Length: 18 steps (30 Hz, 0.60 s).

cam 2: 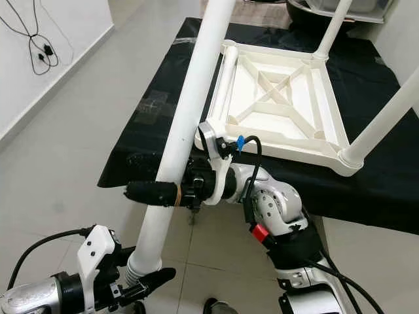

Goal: Building children table

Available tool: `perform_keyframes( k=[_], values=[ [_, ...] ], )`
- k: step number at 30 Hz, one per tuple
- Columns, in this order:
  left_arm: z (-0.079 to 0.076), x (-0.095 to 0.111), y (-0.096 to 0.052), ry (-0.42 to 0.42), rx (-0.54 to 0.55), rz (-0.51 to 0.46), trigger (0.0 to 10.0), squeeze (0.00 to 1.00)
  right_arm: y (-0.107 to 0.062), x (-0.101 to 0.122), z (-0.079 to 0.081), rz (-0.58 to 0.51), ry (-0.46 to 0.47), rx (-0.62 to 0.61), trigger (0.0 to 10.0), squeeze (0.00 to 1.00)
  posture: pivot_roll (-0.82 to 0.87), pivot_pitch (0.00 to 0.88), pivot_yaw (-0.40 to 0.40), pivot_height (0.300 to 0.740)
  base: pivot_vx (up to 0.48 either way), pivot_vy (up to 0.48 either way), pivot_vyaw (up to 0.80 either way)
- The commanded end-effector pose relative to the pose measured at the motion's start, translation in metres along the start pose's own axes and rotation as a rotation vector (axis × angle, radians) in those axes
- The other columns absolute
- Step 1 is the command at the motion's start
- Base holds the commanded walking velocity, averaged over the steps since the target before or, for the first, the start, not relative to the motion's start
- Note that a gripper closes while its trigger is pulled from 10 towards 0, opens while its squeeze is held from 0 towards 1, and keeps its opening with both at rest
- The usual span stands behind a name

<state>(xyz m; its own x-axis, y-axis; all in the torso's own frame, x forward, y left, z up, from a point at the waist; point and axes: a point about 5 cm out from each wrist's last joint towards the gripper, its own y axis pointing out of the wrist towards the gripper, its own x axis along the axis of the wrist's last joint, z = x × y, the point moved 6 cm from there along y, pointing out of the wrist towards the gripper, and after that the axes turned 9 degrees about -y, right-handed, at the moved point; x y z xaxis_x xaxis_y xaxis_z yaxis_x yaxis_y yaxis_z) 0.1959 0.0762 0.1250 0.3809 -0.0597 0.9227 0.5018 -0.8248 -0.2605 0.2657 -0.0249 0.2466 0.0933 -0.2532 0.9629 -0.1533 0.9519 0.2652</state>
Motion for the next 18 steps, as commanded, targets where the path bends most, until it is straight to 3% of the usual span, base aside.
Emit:
perform_keyframes(
  k=[1, 2, 3, 6, 7, 18],
  values=[
    [-0.0007, -0.0042, -0.0005, -0.004, -0.015, 0.017, 10.0, 0.00, 0.0056, 0.0003, 0.0087, -0.004, -0.001, 0.049, 10.0, 0.00, 0.12, 0.179, -0.024, 0.740, 0.000, 0.000, 0.00],
    [-0.0007, -0.0042, -0.0005, -0.004, -0.015, 0.017, 10.0, 0.00, 0.0056, 0.0003, 0.0087, -0.004, -0.001, 0.049, 10.0, 0.00, 0.12, 0.179, -0.024, 0.740, 0.000, 0.000, 0.00],
    [0.0007, -0.0043, -0.0003, 0.002, -0.014, 0.020, 10.0, 0.00, 0.0075, -0.0008, 0.0104, -0.004, 0.012, 0.058, 3.9, 0.00, 0.12, 0.178, -0.025, 0.740, 0.000, 0.000, 0.00],
    [0.0012, -0.0044, -0.0002, 0.007, -0.014, 0.023, 10.0, 0.00, 0.0081, -0.0010, 0.0109, -0.005, 0.018, 0.061, 3.9, 0.00, 0.12, 0.178, -0.025, 0.740, 0.000, 0.000, 0.00],
    [0.0018, -0.0042, -0.0002, 0.008, -0.013, 0.023, 10.0, 0.00, 0.0088, -0.0005, 0.0109, -0.009, 0.023, 0.063, 0.0, 0.00, 0.12, 0.179, -0.026, 0.740, 0.000, 0.000, 0.00],
    [0.0020, -0.0054, -0.0002, -0.001, -0.015, 0.024, 10.0, 0.00, 0.0113, 0.0017, 0.0111, -0.014, 0.025, 0.066, 0.0, 0.00, 0.11, 0.178, -0.025, 0.740, 0.000, 0.000, 0.00]
  ],
)
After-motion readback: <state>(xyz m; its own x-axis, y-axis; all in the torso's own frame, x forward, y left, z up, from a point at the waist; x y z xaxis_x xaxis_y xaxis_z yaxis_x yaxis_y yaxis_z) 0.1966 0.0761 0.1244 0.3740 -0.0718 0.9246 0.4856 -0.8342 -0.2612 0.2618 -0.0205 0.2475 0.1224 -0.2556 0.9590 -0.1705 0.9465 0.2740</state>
